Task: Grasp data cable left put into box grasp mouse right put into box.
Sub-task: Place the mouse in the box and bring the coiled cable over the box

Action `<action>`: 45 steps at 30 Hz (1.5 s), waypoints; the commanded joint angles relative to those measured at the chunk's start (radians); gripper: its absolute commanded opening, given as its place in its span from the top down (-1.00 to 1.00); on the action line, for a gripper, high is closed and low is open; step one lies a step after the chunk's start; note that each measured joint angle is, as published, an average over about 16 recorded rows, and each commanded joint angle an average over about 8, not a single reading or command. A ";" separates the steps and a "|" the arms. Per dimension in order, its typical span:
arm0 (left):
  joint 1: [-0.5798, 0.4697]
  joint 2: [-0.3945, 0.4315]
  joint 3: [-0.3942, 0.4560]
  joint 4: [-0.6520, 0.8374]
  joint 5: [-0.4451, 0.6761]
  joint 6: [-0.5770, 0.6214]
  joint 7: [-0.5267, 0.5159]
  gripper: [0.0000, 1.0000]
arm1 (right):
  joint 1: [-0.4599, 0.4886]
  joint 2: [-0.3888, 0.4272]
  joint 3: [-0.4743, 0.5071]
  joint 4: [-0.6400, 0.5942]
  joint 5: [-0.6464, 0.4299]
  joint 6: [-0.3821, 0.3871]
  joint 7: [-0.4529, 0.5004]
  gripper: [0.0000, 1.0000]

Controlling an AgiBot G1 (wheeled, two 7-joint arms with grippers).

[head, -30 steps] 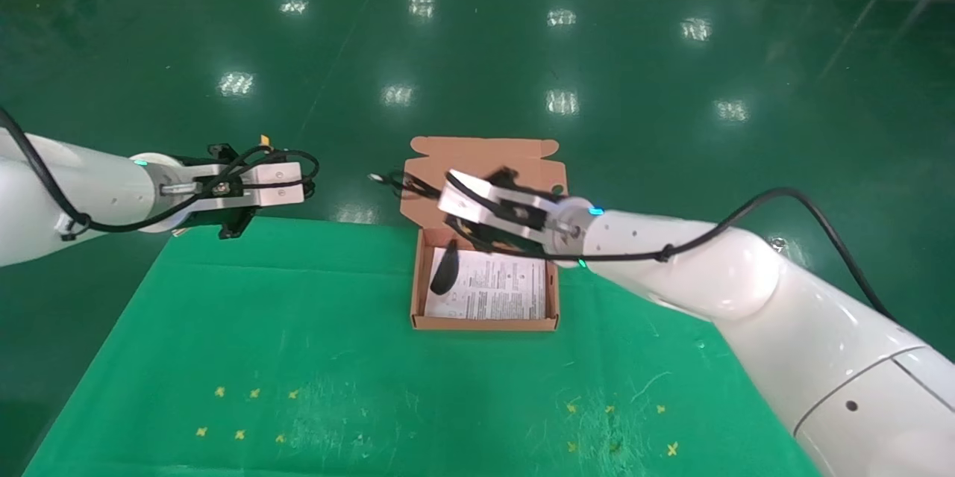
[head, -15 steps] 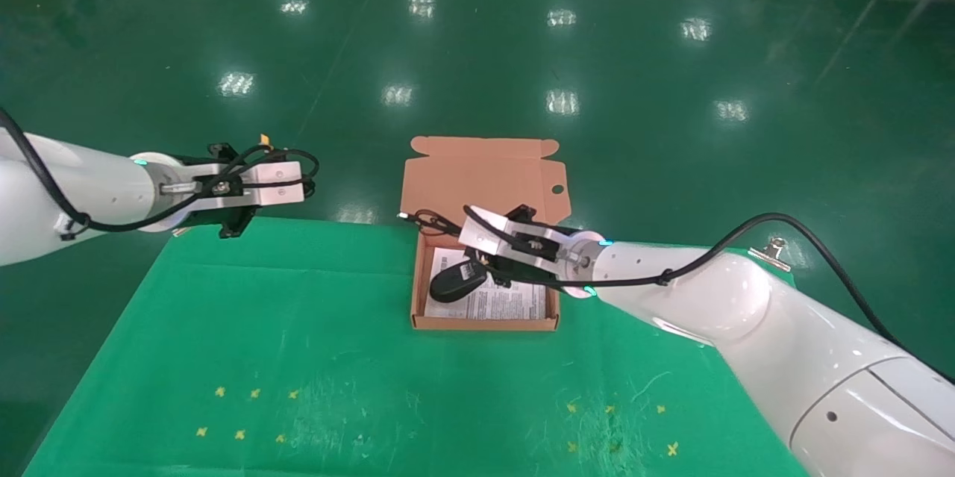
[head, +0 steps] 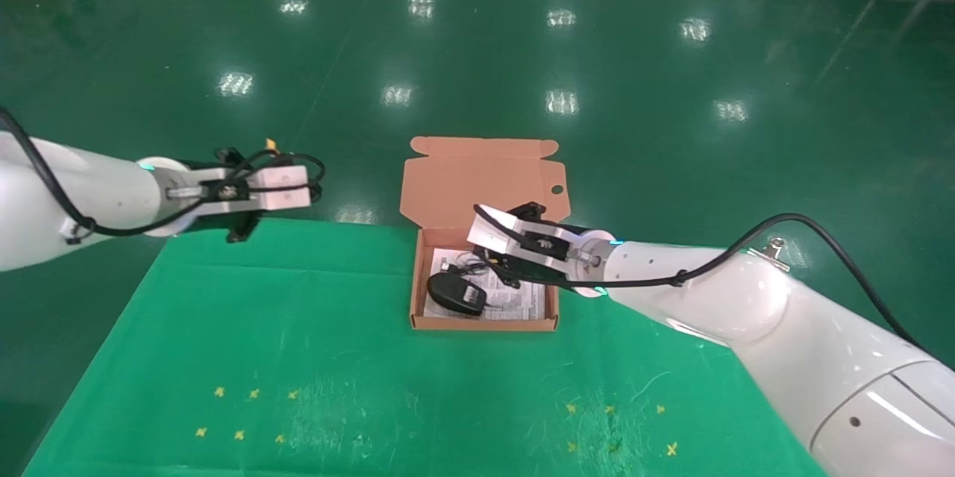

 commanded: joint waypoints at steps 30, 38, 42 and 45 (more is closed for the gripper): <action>0.084 0.287 0.168 0.292 -0.310 -0.395 0.174 1.00 | 0.031 0.431 -0.048 0.505 -0.276 -0.016 0.383 -1.00; 0.070 0.292 0.335 0.293 -0.428 -0.505 0.156 1.00 | 0.035 0.507 -0.044 0.627 -0.412 -0.056 0.546 -1.00; 0.056 0.293 0.410 0.299 -0.476 -0.548 0.139 0.78 | 0.032 0.520 -0.039 0.666 -0.482 -0.075 0.621 -1.00; 0.045 0.294 0.451 0.309 -0.494 -0.569 0.129 0.03 | 0.031 0.521 -0.036 0.683 -0.522 -0.087 0.660 -1.00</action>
